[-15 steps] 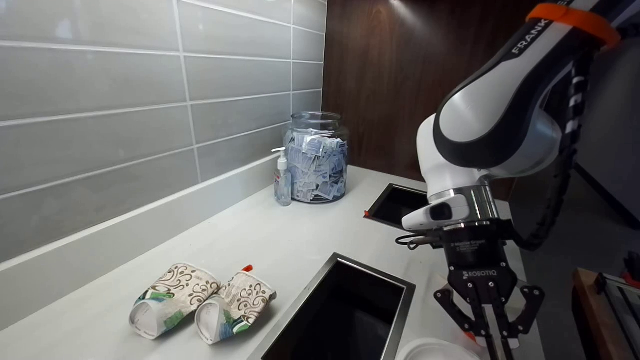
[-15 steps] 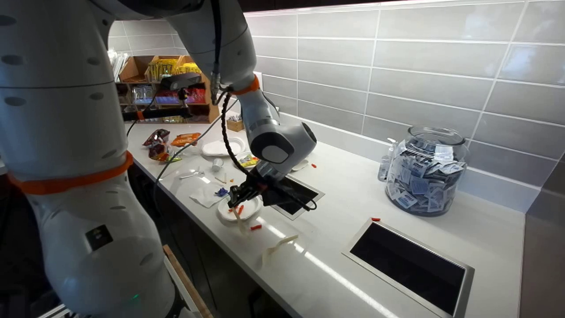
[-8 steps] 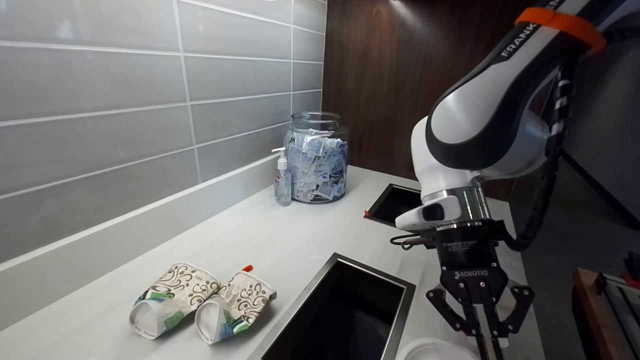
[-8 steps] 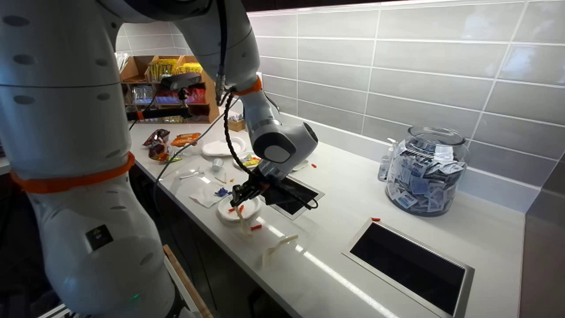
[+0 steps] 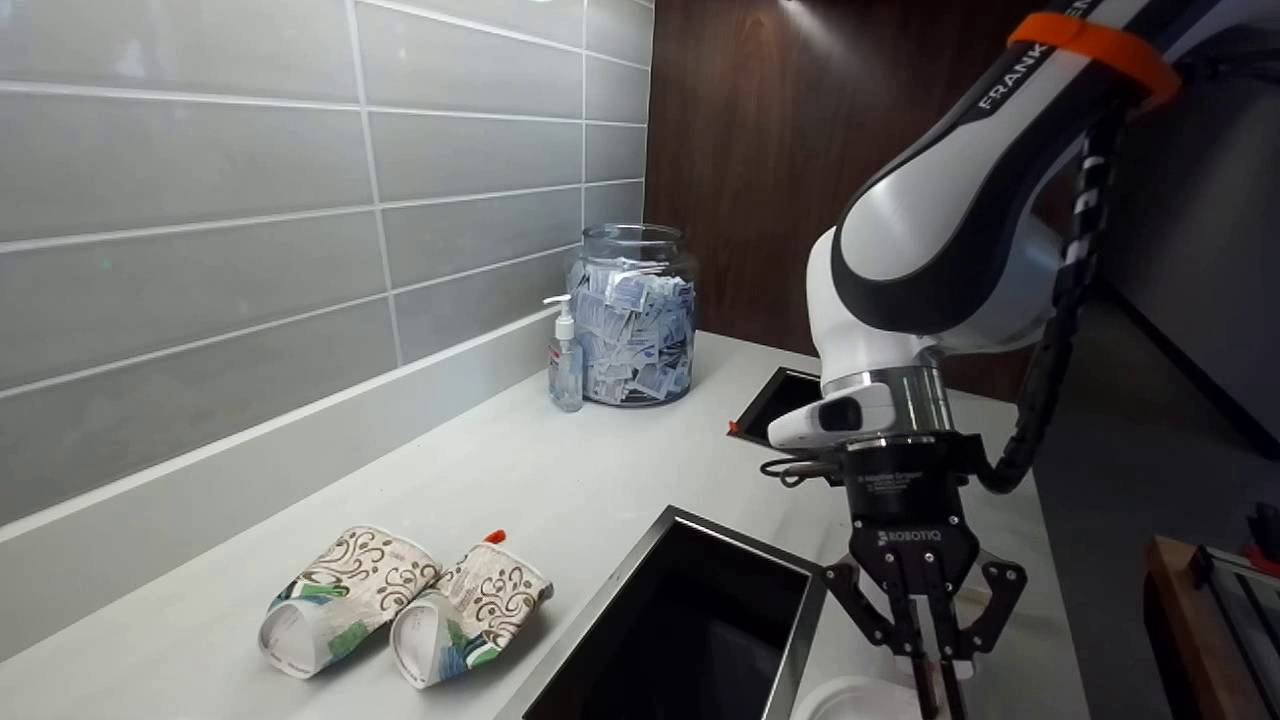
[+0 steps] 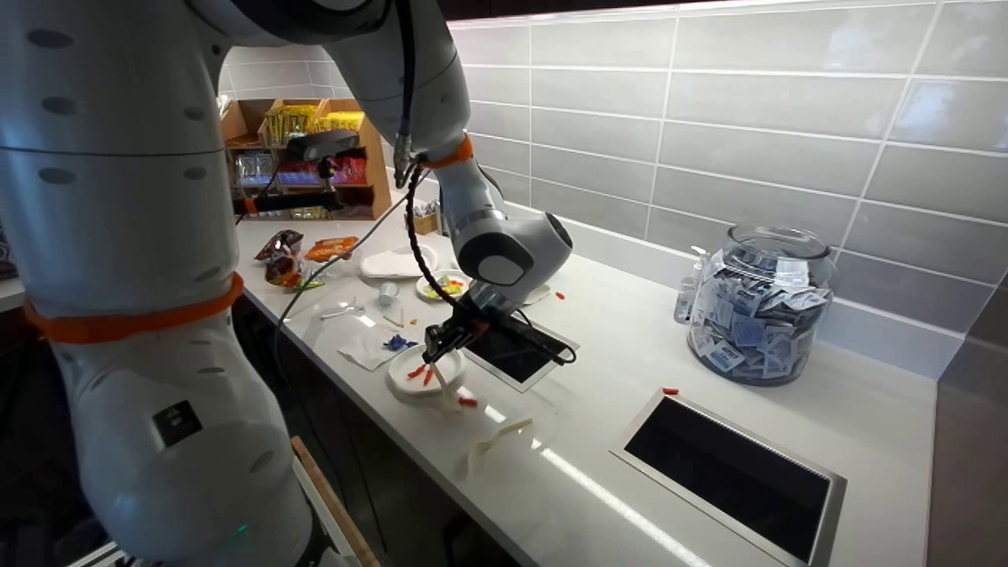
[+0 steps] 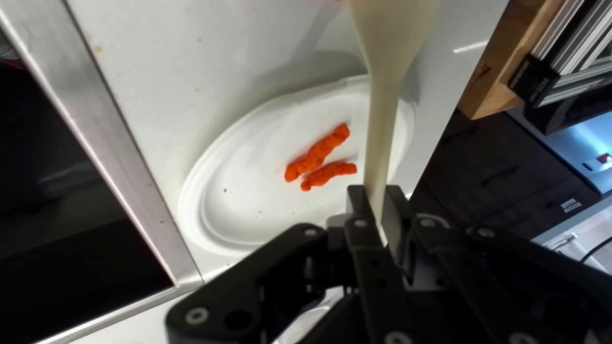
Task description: Use the spoon to push the corn snacks into the hole on the table
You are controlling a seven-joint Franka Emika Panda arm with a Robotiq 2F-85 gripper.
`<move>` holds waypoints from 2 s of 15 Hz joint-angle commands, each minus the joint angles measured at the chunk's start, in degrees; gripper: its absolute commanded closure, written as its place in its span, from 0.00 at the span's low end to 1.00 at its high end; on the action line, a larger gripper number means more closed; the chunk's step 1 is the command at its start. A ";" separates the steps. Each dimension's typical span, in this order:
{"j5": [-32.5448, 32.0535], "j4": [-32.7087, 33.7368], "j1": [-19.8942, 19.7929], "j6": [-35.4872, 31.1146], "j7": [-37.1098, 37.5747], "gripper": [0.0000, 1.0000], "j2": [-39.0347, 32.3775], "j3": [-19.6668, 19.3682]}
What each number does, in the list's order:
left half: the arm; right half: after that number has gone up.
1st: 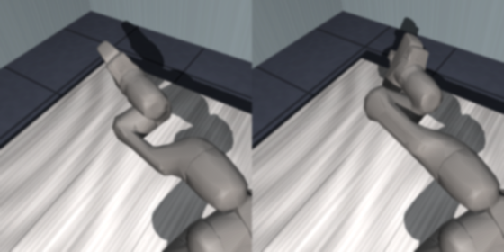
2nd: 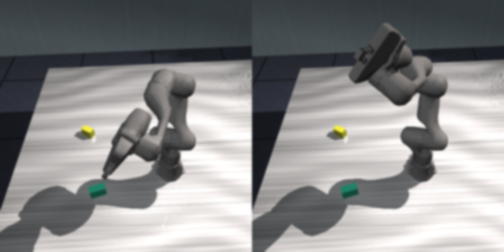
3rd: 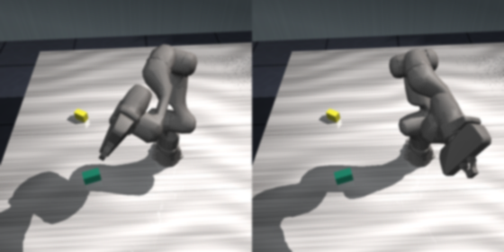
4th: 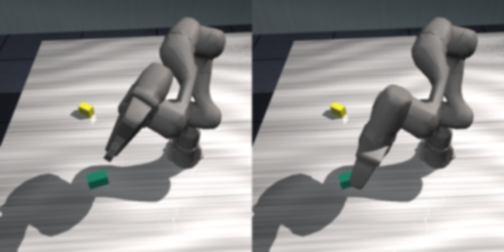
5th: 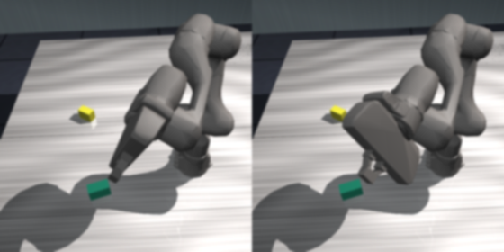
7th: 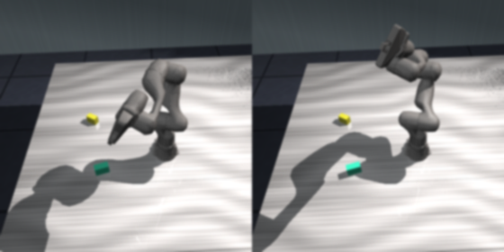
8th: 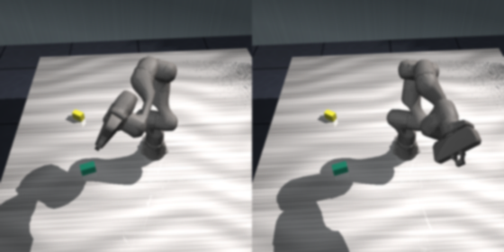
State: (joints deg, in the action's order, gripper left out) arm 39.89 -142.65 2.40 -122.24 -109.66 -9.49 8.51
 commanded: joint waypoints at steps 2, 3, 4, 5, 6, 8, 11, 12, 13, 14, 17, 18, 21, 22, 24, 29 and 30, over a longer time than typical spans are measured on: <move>-1.21 2.09 0.51 -1.82 0.69 0.97 -2.02 -0.42; -1.24 2.43 0.49 -1.96 1.03 0.97 -2.17 -0.42; -1.16 2.64 0.41 -1.46 1.25 0.97 -2.13 -0.39; -1.17 2.32 0.47 -1.48 1.87 0.97 -1.61 -0.37; -1.17 1.99 0.47 -1.44 2.25 0.97 -1.12 -0.37; -1.83 1.13 0.56 -1.60 3.47 0.97 -0.29 -0.49; -3.37 1.11 0.42 -1.17 5.47 0.97 -0.43 -0.72; -4.08 1.30 0.26 -0.87 5.81 0.97 -0.71 -0.87; -4.68 1.42 0.14 -0.87 6.18 0.97 -0.91 -1.00; -5.61 2.04 -0.11 -0.09 5.96 0.97 -1.56 -1.19; -7.38 2.80 -0.31 -0.09 5.80 0.97 -2.30 -1.46; -7.72 3.22 -0.44 0.20 5.45 0.97 -2.59 -1.49; -7.48 4.54 -0.67 1.05 5.08 0.97 -3.63 -1.21; -6.92 4.98 -0.83 1.48 4.57 0.97 -3.90 -1.06; -5.64 5.79 -1.12 2.30 3.56 0.97 -4.17 -0.76; -2.65 7.32 -1.28 1.69 3.19 0.97 -4.34 -0.52; -2.19 7.51 -1.24 1.83 3.45 0.97 -4.22 -0.54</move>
State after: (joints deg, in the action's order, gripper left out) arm 35.68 -136.34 1.97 -121.31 -105.43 -13.12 7.56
